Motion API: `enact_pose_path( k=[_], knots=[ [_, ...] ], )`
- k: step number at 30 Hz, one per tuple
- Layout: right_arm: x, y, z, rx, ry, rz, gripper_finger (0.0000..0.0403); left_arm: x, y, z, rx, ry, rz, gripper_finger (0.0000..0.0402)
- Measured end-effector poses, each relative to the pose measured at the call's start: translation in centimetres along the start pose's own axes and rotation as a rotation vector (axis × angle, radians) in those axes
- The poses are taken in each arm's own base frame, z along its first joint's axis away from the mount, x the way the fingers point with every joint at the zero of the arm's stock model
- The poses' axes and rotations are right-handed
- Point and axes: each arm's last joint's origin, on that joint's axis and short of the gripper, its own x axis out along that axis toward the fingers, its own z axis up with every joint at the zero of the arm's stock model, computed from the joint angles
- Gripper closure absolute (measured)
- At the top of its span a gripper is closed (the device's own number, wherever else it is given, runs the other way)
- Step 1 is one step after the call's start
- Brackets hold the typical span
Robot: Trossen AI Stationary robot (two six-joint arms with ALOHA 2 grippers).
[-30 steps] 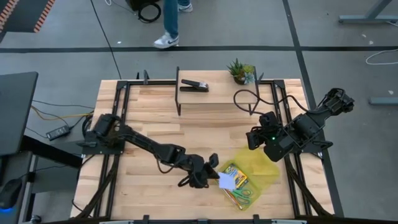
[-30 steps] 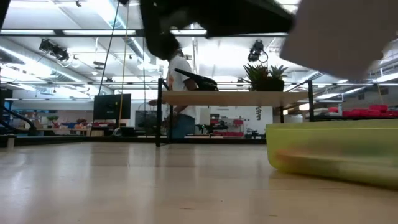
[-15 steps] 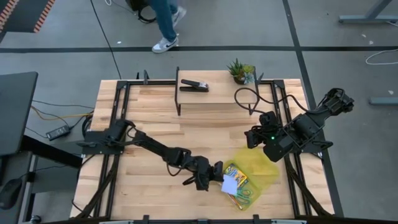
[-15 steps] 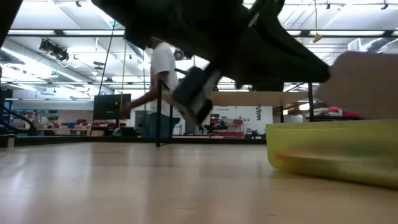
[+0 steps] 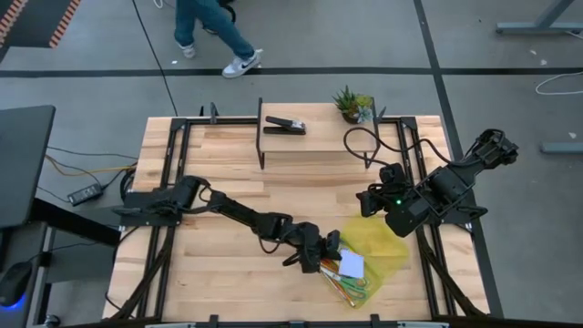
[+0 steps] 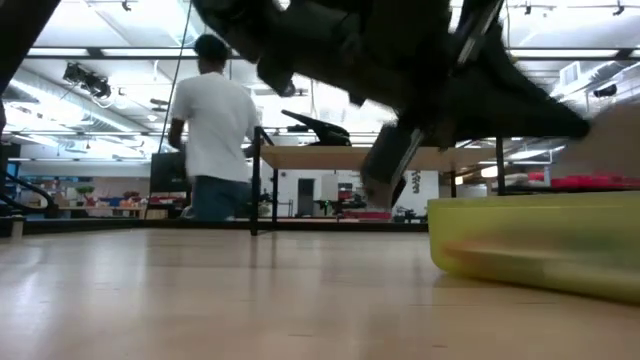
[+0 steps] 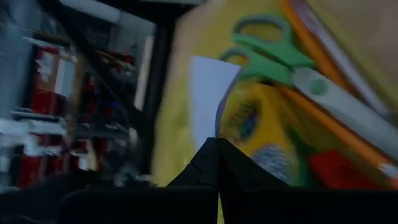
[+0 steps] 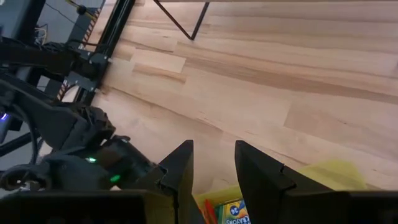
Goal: Pack school essentials
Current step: Put the violet sticky note into the yellow supply box
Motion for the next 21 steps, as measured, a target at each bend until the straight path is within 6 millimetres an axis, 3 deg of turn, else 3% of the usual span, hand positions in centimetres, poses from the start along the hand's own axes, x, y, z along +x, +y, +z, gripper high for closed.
enact_pose_path(
  k=[7,14,21],
  knots=[
    [0.0,0.1,0.0,0.008,-0.016,0.012,0.0279,0.0,0.6,0.1,0.101,-0.071,-0.013,0.0401],
    [0.0,0.2,0.0,0.01,-0.017,0.016,0.0279,-0.2,0.7,-1.8,0.085,-0.04,-0.062,0.0401],
    [0.0,0.2,0.0,0.009,-0.019,0.016,0.0279,-0.2,0.7,-2.3,0.078,-0.038,-0.077,0.0373]
  ],
)
